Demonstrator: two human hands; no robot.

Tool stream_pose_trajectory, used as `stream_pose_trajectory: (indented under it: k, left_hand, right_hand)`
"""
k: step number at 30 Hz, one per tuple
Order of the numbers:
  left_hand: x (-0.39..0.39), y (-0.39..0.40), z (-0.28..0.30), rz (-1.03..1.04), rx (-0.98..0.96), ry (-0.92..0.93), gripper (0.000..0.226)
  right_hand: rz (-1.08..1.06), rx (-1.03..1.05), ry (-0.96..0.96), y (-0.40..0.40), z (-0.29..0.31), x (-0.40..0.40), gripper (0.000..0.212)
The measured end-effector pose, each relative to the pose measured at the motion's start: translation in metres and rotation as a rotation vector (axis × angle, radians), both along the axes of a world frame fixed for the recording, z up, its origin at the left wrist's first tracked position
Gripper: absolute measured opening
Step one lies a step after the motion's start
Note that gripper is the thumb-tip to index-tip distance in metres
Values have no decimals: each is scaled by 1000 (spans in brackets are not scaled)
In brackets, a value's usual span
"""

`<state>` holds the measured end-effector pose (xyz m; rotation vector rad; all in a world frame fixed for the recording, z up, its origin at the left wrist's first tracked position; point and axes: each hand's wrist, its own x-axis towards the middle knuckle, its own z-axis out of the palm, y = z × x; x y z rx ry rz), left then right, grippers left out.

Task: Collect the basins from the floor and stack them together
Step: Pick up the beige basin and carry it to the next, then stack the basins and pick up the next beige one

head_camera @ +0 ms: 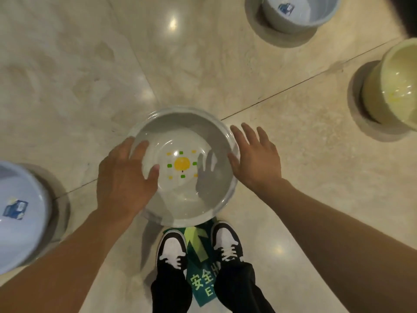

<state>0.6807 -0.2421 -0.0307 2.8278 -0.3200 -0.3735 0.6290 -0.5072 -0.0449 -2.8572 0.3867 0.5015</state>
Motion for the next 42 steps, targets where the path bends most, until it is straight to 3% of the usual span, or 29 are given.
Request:
stream_pose_trajectory:
  k: [3, 11, 17, 21, 27, 32, 42]
  left_hand:
    - [26, -41, 91, -219, -9, -98, 60]
    - [40, -172, 344, -584, 62, -232, 60]
    - [-4, -303, 461, -854, 127, -297, 58]
    - [-64, -407, 509, -966, 57, -329, 57]
    - [-189, -569, 535, -1199, -76, -325, 59]
    - [-276, -676, 525, -1388, -64, -298, 58]
    - [-392, -885, 423, -1632, 26, -180, 62]
  right_hand:
    - [49, -75, -55, -22, 89, -13, 63]
    - [-230, -216, -134, -130, 340, -97, 62]
    - [-515, -275, -84, -233, 448, -212, 62]
    - [-717, -239, -129, -287, 494, -297, 62]
    - [-938, -268, -137, -362, 524, -419, 60]
    - [-1140, -276, -94, -419, 519, -501, 59]
    - [-1414, -211, -20, -567, 428, -598, 60]
